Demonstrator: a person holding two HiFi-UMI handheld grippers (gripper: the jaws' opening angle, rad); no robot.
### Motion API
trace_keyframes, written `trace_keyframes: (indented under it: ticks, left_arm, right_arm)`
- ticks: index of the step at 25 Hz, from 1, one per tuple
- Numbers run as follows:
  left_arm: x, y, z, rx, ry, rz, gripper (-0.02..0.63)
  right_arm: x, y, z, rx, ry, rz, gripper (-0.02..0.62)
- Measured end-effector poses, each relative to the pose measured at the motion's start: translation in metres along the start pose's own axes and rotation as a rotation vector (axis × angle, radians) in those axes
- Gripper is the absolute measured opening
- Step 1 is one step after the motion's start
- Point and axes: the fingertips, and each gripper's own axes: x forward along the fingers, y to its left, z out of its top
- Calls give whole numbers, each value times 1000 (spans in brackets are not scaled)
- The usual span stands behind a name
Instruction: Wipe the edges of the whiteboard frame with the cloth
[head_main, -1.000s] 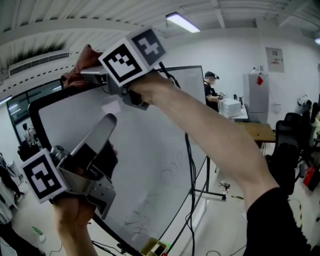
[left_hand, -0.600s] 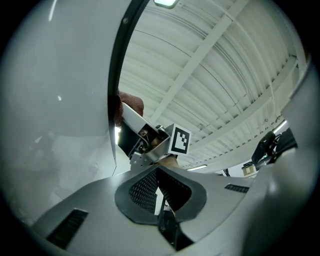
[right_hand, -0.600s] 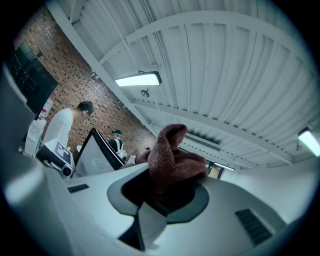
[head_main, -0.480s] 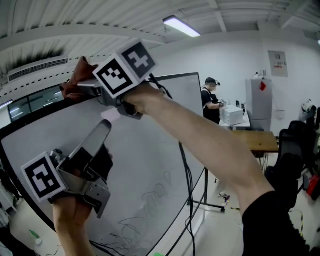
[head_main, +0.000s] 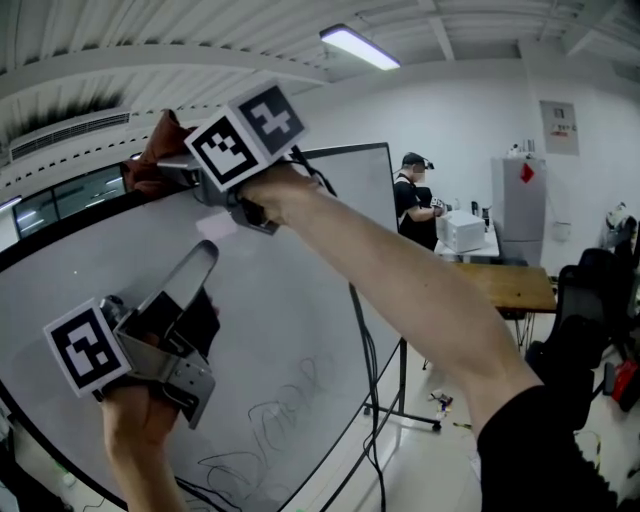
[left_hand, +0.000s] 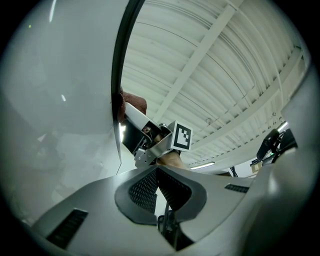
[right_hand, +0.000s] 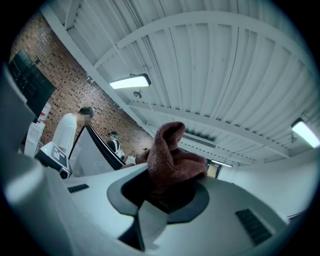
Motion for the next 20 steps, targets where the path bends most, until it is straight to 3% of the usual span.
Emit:
trace_keyframes:
  ticks: [8,20]
  left_arm:
    - [33,23,-17,-21,-17,-3,-3]
    - [45,26,-19,-31,-64,-83,-3]
  right_arm:
    - [-5,-38,-18,21,3,-46,87]
    - [4,-42,-23,9,23,-71,87]
